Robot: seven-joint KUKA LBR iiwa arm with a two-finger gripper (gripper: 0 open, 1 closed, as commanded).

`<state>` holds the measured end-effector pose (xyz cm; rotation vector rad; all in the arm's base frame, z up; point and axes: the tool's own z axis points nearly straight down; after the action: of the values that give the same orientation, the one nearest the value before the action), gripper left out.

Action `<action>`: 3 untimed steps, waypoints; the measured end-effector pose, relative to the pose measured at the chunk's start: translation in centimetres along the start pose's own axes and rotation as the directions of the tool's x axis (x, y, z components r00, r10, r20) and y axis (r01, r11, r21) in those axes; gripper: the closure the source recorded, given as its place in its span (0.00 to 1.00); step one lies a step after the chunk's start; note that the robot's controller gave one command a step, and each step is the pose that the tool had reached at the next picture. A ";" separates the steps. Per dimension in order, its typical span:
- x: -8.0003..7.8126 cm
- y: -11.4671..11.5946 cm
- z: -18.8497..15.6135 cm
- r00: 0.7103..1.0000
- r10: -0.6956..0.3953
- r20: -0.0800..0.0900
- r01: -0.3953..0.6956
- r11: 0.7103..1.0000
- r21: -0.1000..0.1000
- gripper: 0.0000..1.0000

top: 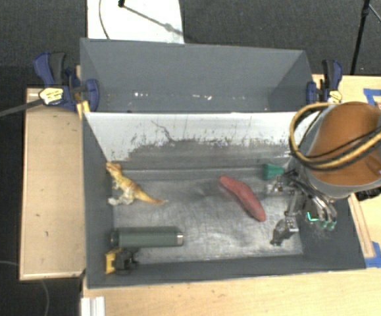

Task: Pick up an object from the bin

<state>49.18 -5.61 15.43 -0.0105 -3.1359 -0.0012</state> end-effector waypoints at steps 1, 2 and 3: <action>-0.2 0.0 -0.4 1.000 -0.002 0.008 0.002 1.000 0.001 0.00; -3.5 1.2 -0.1 0.995 0.101 0.009 -0.101 0.995 0.000 0.00; -5.9 1.7 3.1 0.993 0.119 0.010 -0.119 0.993 0.000 0.00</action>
Offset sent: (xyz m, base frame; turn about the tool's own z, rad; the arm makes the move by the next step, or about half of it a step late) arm 0.0475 0.0181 -0.0005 0.1414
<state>55.04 -3.90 12.26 -0.1985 -3.1399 -0.0003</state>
